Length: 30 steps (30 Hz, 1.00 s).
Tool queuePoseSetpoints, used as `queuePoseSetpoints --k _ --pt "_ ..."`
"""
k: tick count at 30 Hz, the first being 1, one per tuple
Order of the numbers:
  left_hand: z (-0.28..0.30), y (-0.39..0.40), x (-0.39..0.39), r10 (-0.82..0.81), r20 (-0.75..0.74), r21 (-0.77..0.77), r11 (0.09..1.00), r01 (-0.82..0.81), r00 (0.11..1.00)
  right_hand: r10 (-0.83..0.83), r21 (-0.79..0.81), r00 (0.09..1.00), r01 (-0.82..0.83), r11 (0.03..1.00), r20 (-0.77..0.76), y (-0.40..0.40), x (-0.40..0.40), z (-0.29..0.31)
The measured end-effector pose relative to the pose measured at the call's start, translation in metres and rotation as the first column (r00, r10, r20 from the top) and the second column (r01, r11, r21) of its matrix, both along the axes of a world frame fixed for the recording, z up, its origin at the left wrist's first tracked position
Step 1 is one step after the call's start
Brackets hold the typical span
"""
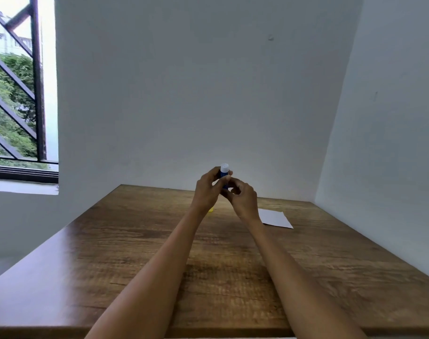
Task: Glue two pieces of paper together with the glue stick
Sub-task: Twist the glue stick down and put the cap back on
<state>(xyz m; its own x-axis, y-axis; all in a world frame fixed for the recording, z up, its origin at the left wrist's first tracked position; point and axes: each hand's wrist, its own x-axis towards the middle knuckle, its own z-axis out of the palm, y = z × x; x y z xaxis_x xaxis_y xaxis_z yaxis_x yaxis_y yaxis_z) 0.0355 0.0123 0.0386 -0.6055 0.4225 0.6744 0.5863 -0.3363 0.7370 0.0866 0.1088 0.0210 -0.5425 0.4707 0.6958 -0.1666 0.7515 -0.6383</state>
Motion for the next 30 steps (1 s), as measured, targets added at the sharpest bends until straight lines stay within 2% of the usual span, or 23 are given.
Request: queuePoseSetpoints --k 3,8,10,12,15,17,20,22,24,26,30 --pt "-0.003 0.002 -0.001 -0.004 -0.028 -0.014 1.000 0.003 1.000 -0.046 0.010 0.998 0.045 0.999 0.045 0.003 0.001 -0.002" --pt "-0.003 0.007 0.004 0.000 -0.076 -0.037 0.999 -0.003 0.997 -0.256 0.070 0.966 0.258 0.964 -0.036 0.003 -0.001 -0.003" --pt "-0.005 0.010 0.007 -0.006 -0.097 -0.051 0.999 0.001 0.995 -0.265 0.069 0.964 0.266 0.961 -0.022 0.007 0.000 -0.005" --pt "-0.008 0.012 0.007 0.003 -0.146 -0.073 0.997 -0.014 0.989 -0.220 0.061 0.975 0.219 0.974 0.020 0.010 0.002 -0.006" --pt "-0.008 0.012 0.006 0.017 -0.145 -0.074 0.997 -0.027 0.989 0.001 -0.036 0.997 0.001 0.999 0.083 0.012 0.007 -0.002" --pt "-0.008 0.010 0.003 0.019 -0.122 -0.057 0.998 -0.026 0.992 0.117 -0.034 0.978 -0.113 0.993 0.171 0.011 0.009 0.000" --pt "-0.010 0.007 -0.002 0.036 -0.122 -0.048 0.998 -0.042 0.992 0.166 -0.025 0.945 -0.165 0.986 0.283 0.010 0.010 0.002" --pt "-0.010 0.008 -0.002 0.040 -0.130 -0.044 0.998 -0.046 0.991 0.078 0.047 0.965 -0.093 0.995 0.251 0.009 0.013 0.002" --pt "-0.009 0.009 -0.001 0.029 -0.119 -0.028 0.999 -0.033 0.992 -0.147 0.205 0.985 0.127 0.970 0.086 0.008 0.014 0.001" --pt "-0.006 0.011 0.001 0.007 -0.097 0.006 1.000 -0.007 0.995 -0.291 0.262 0.955 0.294 0.919 -0.051 0.005 0.012 0.000" --pt "-0.007 0.013 0.005 0.000 -0.120 -0.002 1.000 0.000 0.993 -0.290 0.186 0.957 0.287 0.940 -0.009 0.007 0.007 0.000"
